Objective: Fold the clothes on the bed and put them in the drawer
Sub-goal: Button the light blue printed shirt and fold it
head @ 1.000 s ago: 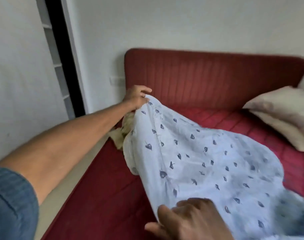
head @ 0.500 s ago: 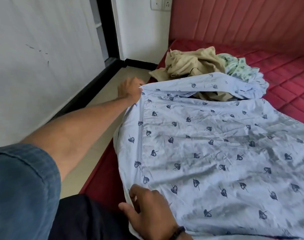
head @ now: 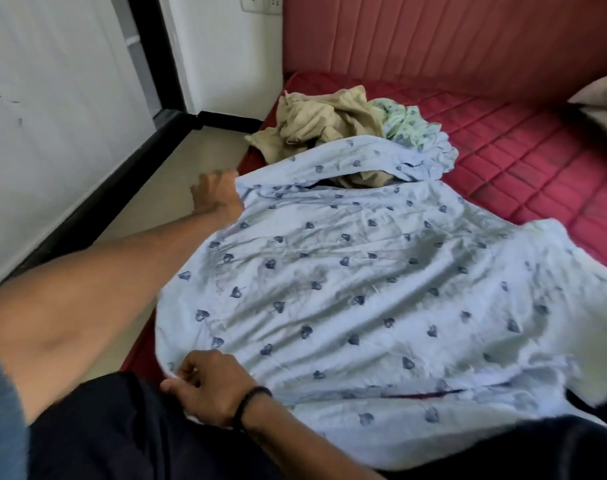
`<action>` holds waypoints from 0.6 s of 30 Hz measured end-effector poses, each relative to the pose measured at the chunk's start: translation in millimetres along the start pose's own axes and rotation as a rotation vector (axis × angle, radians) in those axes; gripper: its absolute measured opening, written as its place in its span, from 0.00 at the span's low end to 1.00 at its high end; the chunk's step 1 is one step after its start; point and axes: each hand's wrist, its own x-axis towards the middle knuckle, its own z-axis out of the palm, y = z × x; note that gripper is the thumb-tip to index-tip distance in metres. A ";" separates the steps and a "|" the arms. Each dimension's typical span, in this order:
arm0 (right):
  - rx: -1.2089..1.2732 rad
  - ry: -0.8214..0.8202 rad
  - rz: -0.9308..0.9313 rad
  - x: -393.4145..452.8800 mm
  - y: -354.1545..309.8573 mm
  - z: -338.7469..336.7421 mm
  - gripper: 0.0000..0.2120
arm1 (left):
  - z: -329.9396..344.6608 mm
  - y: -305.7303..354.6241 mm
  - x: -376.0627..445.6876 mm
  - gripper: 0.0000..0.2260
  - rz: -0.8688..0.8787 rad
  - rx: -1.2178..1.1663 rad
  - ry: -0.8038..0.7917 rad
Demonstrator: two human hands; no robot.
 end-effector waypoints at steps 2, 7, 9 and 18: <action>0.005 -0.033 0.012 -12.1 -3.2 -10.2 0.18 | 15.8 13.6 -39.6 0.18 0.197 -0.101 -0.087; -0.171 0.029 0.009 -66.7 32.4 -74.2 0.14 | 53.8 64.2 -163.1 0.15 0.538 -0.307 -0.143; -0.340 0.071 0.046 -92.5 57.9 -117.0 0.14 | 60.8 90.5 -196.0 0.17 0.614 -0.358 -0.128; -0.934 0.309 0.501 -222.9 199.3 -284.9 0.21 | 59.8 168.8 -276.9 0.18 0.998 -0.111 -0.311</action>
